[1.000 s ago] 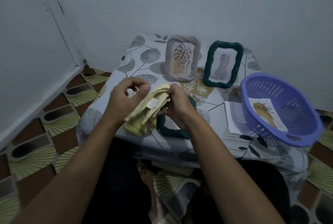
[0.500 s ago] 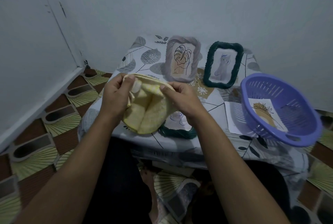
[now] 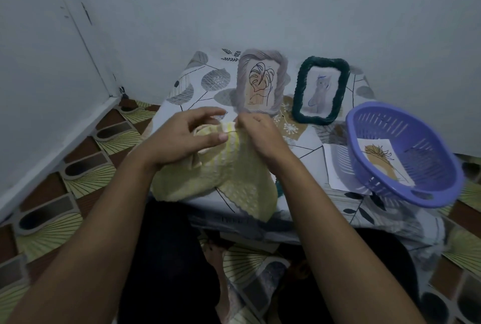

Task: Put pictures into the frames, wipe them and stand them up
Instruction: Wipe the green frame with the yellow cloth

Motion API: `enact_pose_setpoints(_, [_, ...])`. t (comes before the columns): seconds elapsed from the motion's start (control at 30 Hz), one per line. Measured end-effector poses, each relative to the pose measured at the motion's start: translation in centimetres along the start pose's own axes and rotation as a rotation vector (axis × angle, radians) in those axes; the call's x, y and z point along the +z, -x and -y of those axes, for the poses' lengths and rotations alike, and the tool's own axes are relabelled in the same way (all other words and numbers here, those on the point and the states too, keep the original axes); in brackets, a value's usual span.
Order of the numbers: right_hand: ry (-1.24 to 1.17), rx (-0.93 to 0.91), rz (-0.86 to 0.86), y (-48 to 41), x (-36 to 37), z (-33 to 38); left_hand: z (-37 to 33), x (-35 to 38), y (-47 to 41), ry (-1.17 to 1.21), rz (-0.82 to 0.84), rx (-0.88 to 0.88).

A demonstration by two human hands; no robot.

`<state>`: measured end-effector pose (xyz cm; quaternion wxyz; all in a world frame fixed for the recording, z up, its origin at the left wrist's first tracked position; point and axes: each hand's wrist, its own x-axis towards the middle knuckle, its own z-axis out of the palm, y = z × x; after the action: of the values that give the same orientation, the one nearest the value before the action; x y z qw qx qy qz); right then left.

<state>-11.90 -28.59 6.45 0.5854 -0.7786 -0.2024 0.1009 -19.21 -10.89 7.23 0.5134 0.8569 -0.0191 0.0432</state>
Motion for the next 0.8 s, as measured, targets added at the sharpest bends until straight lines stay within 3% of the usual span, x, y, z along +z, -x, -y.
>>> enact_pose_setpoints(0.1, [0.042, 0.016, -0.005, -0.4, 0.1, -1.0, 0.4, 1.2, -0.8, -0.147, -0.045, -0.026])
enact_pose_setpoints(0.17, [0.071, 0.025, -0.033, -0.5, 0.2, -1.9, 1.3, 1.8, -1.3, -0.101, -0.121, -0.071])
enact_pose_setpoints(0.33, [0.007, 0.113, -0.277, 0.2, -0.5, -4.4, 3.4, 2.9, -2.5, 0.183, -0.552, -0.310])
enact_pose_setpoints(0.43, [0.180, 0.237, -0.426, 0.7, -1.6, -6.1, 4.0, 2.8, -2.8, 0.231, -0.800, -0.411])
enact_pose_setpoints(0.5, [0.340, 0.326, -0.455, 0.9, -2.4, -7.3, 4.2, 2.8, -3.0, 0.268, -0.872, -0.411])
enact_pose_setpoints(0.6, [0.536, 0.442, -0.373, 1.3, -3.5, -8.9, 4.3, 4.1, -3.2, 0.235, -0.810, -0.353])
enact_pose_setpoints(0.8, [0.739, 0.480, -0.280, 2.1, -4.1, -11.0, 5.0, 8.0, -3.2, -0.002, -0.457, -0.263])
